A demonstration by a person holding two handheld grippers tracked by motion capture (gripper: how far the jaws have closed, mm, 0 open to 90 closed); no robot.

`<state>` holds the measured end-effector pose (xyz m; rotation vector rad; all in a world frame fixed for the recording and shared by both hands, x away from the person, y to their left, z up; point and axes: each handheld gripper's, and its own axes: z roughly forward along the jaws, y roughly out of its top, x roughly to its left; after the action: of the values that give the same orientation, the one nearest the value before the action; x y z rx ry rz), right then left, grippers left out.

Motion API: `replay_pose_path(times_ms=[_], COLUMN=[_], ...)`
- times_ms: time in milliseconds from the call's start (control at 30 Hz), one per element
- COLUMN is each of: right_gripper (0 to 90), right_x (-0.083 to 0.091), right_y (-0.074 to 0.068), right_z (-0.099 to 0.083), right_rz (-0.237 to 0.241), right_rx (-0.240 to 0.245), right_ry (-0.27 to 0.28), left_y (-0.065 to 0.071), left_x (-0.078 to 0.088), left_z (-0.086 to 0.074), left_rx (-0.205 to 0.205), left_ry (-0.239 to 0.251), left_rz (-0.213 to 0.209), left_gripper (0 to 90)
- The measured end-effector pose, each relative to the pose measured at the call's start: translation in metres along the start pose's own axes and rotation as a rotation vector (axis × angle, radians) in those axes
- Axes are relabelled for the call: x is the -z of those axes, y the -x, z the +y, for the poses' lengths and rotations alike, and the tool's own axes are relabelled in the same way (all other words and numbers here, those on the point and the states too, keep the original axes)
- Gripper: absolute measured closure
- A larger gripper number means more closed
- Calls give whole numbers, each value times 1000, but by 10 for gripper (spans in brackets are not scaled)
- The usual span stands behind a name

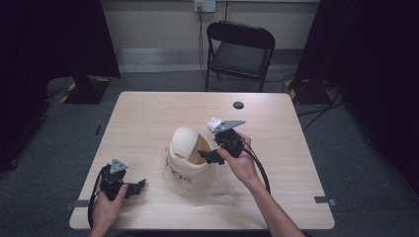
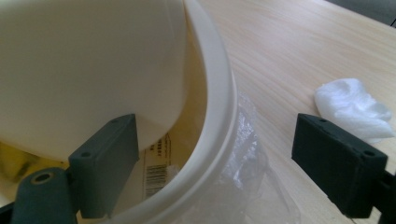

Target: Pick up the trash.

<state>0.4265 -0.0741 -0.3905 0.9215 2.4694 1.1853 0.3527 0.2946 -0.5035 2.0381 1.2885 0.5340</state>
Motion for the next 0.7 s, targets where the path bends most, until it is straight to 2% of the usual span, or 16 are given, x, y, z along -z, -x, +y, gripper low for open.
replay_pose_path(times_ms=[300,400,700], right_gripper=[141,144,146], right_x=[-14,-19,-19], right_y=[0,1,4], right_z=[2,1,1], right_rz=[5,14,28], right_rx=[-7,-16,-36], right_ry=[-17,-38,-18], left_y=[0,0,0], left_x=[0,0,0], left_z=[0,0,0], left_rx=[0,0,1], left_ry=[0,0,0], left_rz=[0,0,0], left_gripper=[0,0,0])
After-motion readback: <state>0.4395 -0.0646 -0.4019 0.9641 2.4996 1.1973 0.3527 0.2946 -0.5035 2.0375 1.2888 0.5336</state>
